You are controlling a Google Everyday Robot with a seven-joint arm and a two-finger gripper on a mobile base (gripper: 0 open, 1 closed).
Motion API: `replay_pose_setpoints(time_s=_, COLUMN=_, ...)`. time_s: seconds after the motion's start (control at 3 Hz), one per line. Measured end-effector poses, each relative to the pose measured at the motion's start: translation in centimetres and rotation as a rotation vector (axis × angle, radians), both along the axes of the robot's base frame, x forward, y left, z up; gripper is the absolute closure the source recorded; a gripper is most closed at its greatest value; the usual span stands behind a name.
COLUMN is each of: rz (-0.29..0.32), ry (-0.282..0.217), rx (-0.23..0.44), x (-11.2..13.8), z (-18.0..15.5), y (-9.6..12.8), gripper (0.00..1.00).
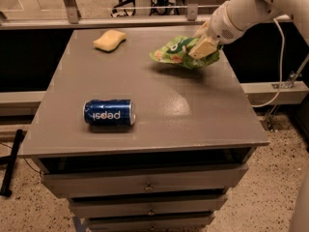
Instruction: Pick green rice chip bag
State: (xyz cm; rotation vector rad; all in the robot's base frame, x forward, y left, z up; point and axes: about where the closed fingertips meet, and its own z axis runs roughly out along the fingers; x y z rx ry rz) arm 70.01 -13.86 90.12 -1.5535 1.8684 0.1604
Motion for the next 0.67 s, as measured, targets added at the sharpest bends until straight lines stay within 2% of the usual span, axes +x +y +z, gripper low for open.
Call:
replay_pose_setpoints(time_s=0.33, rz=0.056, ry=-0.027, rx=0.078, x=-1.0, z=3.6, y=1.1, gripper=1.00)
replay_pose_setpoints(time_s=0.67, rz=0.056, ry=-0.047, rx=0.161, x=-1.9, z=7.1, y=0.4, gripper=1.00)
